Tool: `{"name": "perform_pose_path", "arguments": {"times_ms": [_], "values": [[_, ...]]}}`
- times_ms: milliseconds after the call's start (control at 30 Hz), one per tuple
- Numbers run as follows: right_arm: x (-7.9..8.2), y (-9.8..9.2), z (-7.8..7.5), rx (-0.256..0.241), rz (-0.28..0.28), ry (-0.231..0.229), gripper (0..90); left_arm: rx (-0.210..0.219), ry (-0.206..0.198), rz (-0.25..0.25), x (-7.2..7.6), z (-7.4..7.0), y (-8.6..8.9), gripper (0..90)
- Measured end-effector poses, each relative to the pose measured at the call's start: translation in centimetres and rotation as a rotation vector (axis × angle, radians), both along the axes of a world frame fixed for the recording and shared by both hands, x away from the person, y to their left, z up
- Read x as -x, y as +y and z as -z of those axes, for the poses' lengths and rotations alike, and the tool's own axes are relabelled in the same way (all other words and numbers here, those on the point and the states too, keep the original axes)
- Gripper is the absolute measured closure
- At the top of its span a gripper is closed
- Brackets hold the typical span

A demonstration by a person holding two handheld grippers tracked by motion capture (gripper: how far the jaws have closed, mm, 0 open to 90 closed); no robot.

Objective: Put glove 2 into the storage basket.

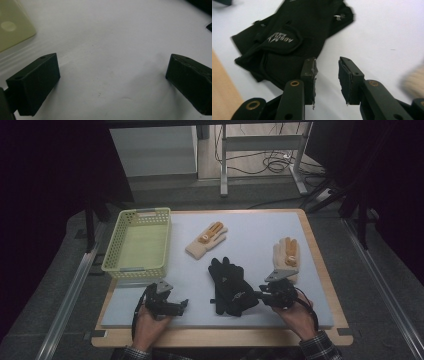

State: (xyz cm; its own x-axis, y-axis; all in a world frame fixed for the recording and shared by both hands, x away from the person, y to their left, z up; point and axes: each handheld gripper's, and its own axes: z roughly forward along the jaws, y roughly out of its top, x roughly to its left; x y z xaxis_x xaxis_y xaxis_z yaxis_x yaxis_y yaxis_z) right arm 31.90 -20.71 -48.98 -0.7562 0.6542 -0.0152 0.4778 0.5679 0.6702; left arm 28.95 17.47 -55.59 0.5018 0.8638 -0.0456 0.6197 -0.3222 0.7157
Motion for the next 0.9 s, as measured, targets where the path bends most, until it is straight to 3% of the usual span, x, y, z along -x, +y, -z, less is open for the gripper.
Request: {"name": "perform_pose_path", "arguments": {"times_ms": [233,333,400,467,633,733,800,900], "values": [[1.4,1.5,0.6,-0.049,-0.073,0.042,65.1,0.0,0.0,0.0,0.0,0.0,0.0,0.0],[1.8,2.0,0.4,-0.019,-0.096,0.021,63.8,0.001,0.0,-0.001,0.0,0.0,0.0,0.0],[1.5,1.6,-0.1,-0.018,-0.08,-0.001,63.6,0.002,-0.001,-0.002,0.0,0.0,0.0,0.0],[0.2,0.7,-1.0,-0.049,-0.043,-0.011,64.0,-0.001,0.0,0.0,0.0,0.0,0.0,0.0],[-1.5,1.4,-1.7,-0.088,-0.069,-0.008,64.5,0.003,-0.001,-0.003,0.0,0.0,0.0,0.0],[-3.3,4.2,-1.5,-0.113,-0.123,0.006,62.1,-0.003,-0.001,0.002,0.0,0.0,0.0,0.0],[-3.7,4.9,-1.4,-0.113,-0.137,0.004,59.9,-0.003,-0.001,0.002,0.0,0.0,0.0,0.0],[-4.6,7.2,-0.4,-0.067,-0.162,0.019,54.1,-0.002,0.0,0.001,0.0,0.0,0.0,0.0]]}}
